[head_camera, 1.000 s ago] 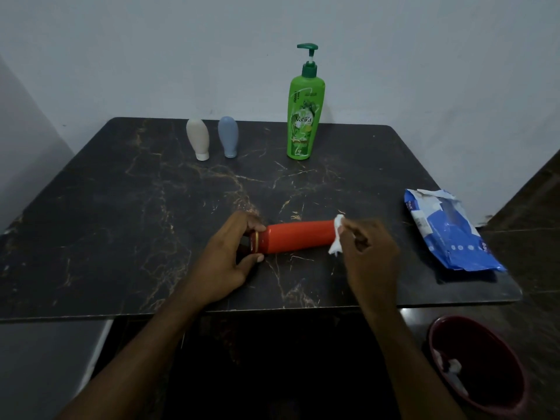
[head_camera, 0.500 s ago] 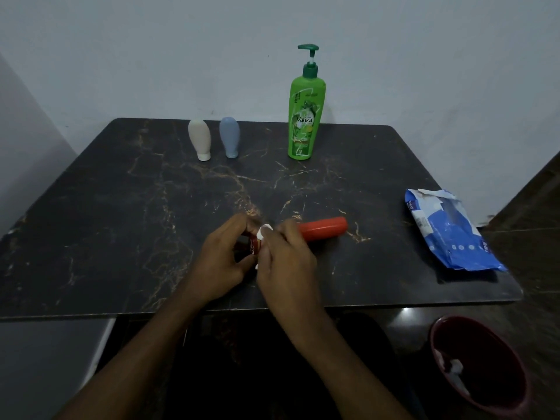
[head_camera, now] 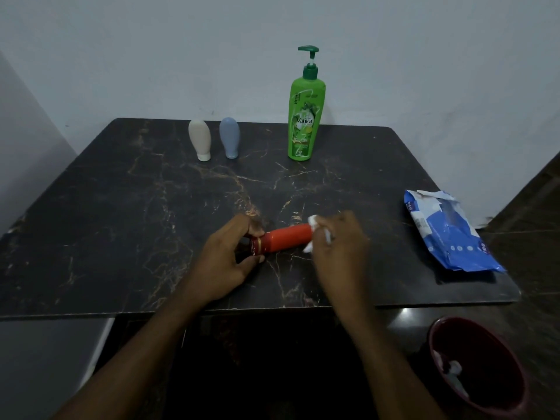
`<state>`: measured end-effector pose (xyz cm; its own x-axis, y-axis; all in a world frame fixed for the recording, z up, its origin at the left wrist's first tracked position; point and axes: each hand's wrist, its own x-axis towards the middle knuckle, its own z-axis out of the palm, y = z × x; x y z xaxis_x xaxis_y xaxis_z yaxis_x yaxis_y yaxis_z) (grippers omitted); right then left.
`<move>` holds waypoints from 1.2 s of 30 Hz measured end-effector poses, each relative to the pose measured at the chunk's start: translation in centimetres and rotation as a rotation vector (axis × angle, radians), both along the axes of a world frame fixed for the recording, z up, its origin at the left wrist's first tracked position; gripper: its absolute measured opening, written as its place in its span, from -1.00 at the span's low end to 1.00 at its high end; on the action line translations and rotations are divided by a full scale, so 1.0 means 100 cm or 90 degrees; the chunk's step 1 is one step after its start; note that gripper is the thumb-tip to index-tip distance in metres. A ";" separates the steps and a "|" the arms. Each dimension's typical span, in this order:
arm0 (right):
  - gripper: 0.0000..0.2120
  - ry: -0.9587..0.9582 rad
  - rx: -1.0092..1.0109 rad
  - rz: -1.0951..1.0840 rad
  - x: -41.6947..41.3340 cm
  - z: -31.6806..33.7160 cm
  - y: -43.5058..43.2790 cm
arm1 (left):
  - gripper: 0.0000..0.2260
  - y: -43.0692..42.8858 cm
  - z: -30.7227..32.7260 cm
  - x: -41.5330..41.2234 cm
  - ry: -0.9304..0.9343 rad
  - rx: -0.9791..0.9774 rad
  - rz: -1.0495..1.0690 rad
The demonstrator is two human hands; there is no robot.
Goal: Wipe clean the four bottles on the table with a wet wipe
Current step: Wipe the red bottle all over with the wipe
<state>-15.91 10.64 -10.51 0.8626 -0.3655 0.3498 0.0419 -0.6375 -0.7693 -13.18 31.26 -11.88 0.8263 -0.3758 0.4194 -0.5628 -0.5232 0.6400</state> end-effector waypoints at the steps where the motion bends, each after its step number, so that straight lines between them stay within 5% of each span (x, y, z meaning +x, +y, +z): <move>1: -0.86 -0.032 -0.020 0.043 -0.005 0.000 0.018 | -0.60 0.000 0.000 0.000 0.001 0.000 -0.001; 7: -0.84 -0.069 -0.056 0.155 -0.017 -0.007 0.043 | -0.62 -0.001 0.001 -0.001 0.007 0.002 -0.008; 16: -0.85 0.052 -0.003 -0.081 -0.006 -0.013 -0.045 | -0.64 0.001 -0.003 0.003 -0.032 0.049 0.000; 36: -0.76 0.014 -0.044 0.077 -0.031 -0.029 0.022 | -0.79 0.003 -0.010 0.002 -0.030 0.135 -0.092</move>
<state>-18.99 12.88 -13.39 0.9068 -0.2335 0.3511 0.1058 -0.6799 -0.7256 -13.02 31.52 -12.88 0.7393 -0.5715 0.3561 -0.6679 -0.5549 0.4960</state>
